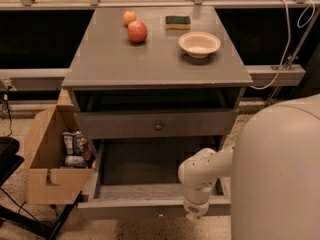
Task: Open middle drawer
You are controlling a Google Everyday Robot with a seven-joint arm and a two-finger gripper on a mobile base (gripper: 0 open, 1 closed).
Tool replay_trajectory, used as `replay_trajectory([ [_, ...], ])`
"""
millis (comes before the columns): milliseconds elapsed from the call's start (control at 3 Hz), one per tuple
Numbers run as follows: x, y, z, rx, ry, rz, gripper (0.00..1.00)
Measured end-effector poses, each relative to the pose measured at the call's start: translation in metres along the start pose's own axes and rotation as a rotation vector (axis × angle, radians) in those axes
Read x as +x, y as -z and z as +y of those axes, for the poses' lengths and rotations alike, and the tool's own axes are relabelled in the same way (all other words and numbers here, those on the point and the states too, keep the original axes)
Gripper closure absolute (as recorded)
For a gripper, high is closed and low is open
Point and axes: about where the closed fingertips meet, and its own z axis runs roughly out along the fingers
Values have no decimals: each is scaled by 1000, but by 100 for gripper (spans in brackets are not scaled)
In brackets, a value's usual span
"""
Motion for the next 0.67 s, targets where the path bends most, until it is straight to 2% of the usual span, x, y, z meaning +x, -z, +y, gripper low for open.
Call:
replay_trajectory([
  [333, 0, 0, 0, 0, 0, 0, 100],
  [667, 0, 0, 0, 0, 0, 0, 100],
])
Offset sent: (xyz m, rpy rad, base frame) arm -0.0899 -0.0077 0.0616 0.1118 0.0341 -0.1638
